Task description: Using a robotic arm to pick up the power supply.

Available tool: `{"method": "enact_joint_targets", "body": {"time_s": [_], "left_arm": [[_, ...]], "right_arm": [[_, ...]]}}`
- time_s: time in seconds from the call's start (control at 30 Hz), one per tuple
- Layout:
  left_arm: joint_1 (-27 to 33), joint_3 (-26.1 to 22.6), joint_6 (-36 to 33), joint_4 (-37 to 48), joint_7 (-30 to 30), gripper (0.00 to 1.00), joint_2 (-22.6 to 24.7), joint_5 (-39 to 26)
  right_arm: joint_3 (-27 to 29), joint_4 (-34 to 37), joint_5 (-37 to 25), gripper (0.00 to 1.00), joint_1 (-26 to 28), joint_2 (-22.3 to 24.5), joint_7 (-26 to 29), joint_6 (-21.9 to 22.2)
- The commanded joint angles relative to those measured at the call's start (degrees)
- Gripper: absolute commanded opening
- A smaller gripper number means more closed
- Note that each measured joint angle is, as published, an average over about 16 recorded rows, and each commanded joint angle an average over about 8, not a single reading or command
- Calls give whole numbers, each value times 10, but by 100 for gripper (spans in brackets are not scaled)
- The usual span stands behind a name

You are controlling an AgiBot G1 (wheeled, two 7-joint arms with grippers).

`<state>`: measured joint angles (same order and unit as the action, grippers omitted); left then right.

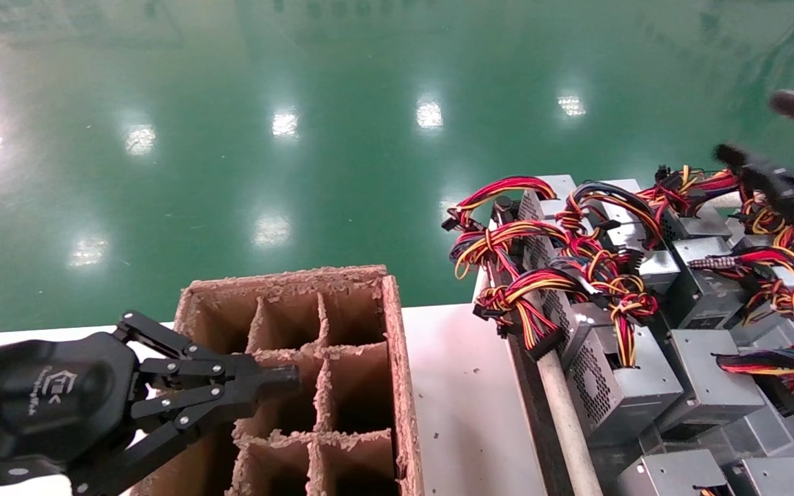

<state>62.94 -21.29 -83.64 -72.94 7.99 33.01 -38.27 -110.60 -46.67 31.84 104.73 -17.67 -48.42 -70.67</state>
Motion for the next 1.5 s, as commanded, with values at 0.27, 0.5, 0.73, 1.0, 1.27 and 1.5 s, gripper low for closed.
{"method": "enact_joint_targets", "body": {"time_s": [0.27,0.5,0.73,1.0,1.27,1.5], "left_arm": [[0,0,0,0,0,67,0,0],[0,0,0,0,0,100,0,0],[0,0,0,0,0,100,0,0],[0,0,0,0,0,100,0,0],[0,0,0,0,0,100,0,0],[0,0,0,0,0,100,0,0]], "right_arm": [[157,-45,-122,100,-72,-28,98,-25],[279,-80,-217,100,-128,-51,175,-45],[401,-115,-313,100,-183,-73,251,-64],[541,-154,-422,100,-247,-99,339,-86],[682,-194,-532,100,-311,-125,427,-108],[804,-229,-626,100,-367,-147,503,-128]]}}
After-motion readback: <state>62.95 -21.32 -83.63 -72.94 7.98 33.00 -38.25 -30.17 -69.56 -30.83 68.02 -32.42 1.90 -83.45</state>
